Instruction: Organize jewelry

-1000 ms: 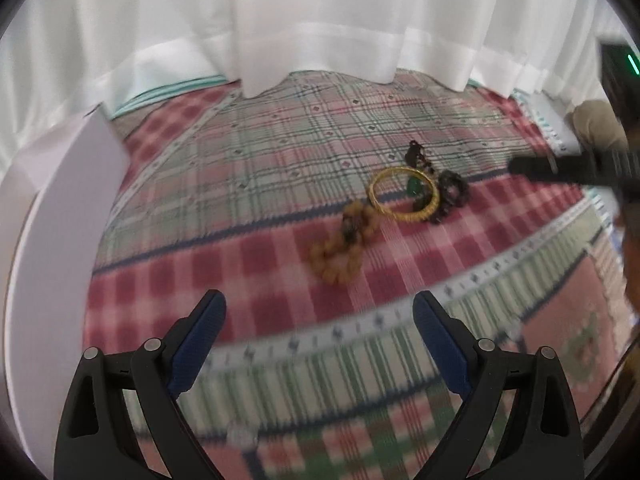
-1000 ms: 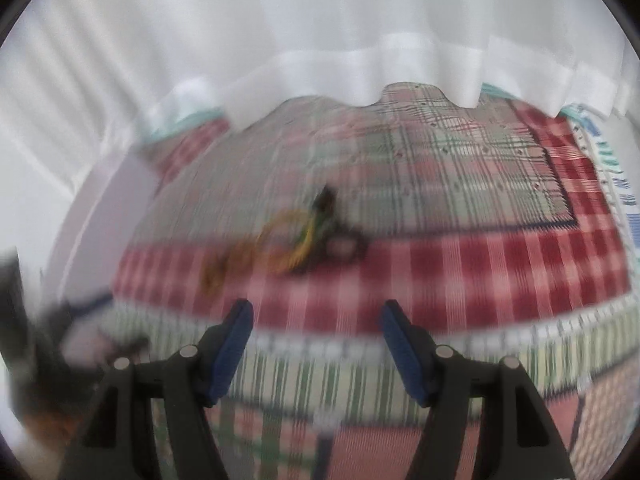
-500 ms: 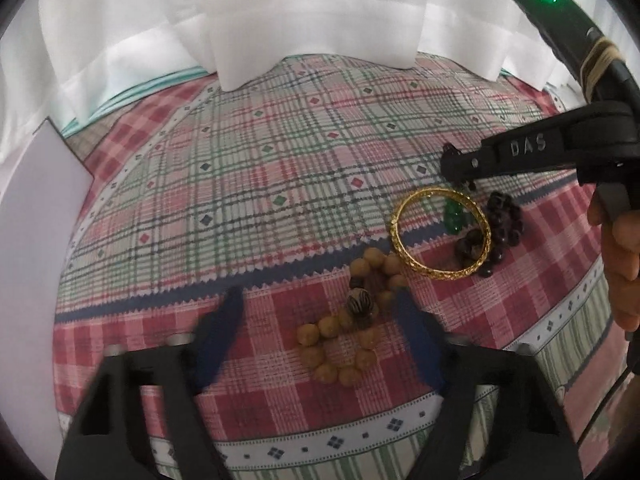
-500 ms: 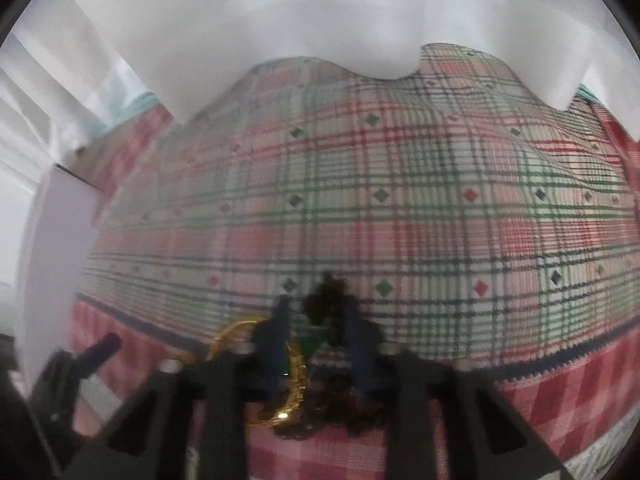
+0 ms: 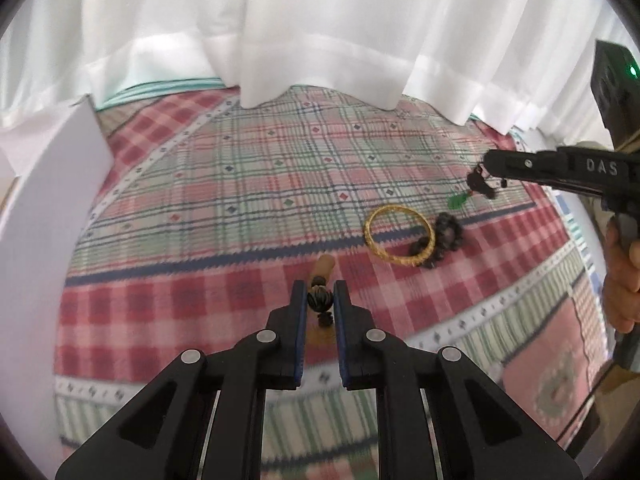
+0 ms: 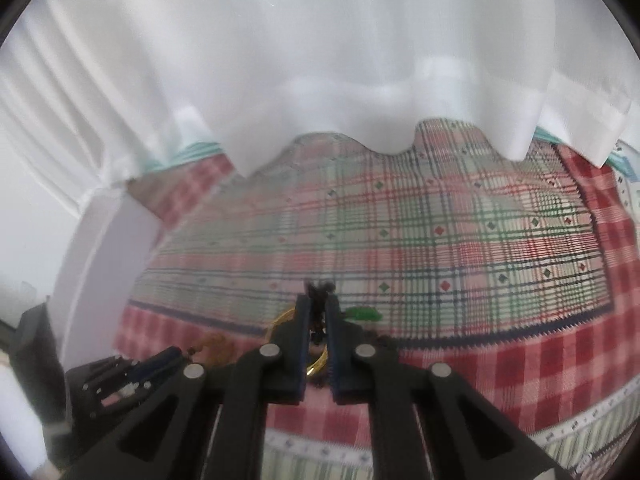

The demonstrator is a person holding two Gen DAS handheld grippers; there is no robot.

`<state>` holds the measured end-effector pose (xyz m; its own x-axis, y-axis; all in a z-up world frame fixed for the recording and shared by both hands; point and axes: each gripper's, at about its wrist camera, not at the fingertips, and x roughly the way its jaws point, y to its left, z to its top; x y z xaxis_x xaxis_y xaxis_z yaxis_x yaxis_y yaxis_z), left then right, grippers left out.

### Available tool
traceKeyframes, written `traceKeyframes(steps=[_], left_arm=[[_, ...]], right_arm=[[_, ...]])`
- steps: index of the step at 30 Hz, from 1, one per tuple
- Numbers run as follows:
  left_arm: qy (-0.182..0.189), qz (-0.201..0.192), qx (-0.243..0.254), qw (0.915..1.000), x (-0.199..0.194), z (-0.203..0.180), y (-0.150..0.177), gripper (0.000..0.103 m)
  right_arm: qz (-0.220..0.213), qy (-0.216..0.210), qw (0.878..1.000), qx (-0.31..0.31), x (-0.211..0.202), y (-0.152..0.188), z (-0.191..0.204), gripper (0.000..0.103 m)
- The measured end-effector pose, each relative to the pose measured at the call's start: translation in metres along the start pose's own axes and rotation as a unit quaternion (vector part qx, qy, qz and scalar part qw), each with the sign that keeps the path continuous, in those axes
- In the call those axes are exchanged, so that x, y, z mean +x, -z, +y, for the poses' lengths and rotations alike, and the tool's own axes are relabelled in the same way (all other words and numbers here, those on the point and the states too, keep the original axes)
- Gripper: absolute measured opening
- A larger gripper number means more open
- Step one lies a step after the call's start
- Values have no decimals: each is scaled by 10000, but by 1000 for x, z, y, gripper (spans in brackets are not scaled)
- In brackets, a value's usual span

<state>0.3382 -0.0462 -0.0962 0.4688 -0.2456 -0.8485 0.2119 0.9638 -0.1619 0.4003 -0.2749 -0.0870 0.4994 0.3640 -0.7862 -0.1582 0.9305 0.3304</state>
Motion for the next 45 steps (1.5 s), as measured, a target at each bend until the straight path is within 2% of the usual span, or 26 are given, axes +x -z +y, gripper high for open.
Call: traceKeyframes(steps=[3,9,16,22,27,34,36,37,38,39,40,41,42,45], left_arm=[[-4,43,-28,10000,-19,4,11,11],[-207,152,-60,9997,-47,19,60,11],[-338,218,-219,9989,-74,34,123,11],[-444,144,-253,9986,-94,31,156,11],[-507,82,-221,9984,-94,21,177,11],[-482,261,-145,9984,-72,3,206,12],[-474,331,-182,9982,-68,0,211,14],[-492,340,-194,9980,-66,-1,213,15],[-523,332,-190,9979,-65,-2,214,22],[-552,316,-184,9978,-65,-3,215,33],[-623,276,-189,9975,-65,-4,215,39],[-644,259,-199,9974,-65,-4,214,52],[-669,231,-229,9972,-64,-4,213,56],[-709,222,-316,9967,-62,-3,211,58]], right_arm=[[20,-95,9999,-115,-22,14,7,8],[209,-377,9987,-289,-47,55,23,8],[541,-630,9960,-332,-57,115,38,8],[694,-724,9942,-389,-64,159,50,8],[564,-538,9956,-517,-72,187,56,8],[347,-75,9969,-704,-71,224,50,9],[293,158,9965,-768,-68,236,44,18],[243,272,9965,-748,-68,242,38,31],[178,384,9966,-709,-68,246,31,39],[89,519,9965,-643,-69,250,22,40],[25,634,9963,-586,-70,252,14,40],[-24,768,9957,-526,-70,253,4,40],[-47,870,9950,-482,-70,252,-3,40],[-207,1132,9916,-597,-61,244,-24,42]])
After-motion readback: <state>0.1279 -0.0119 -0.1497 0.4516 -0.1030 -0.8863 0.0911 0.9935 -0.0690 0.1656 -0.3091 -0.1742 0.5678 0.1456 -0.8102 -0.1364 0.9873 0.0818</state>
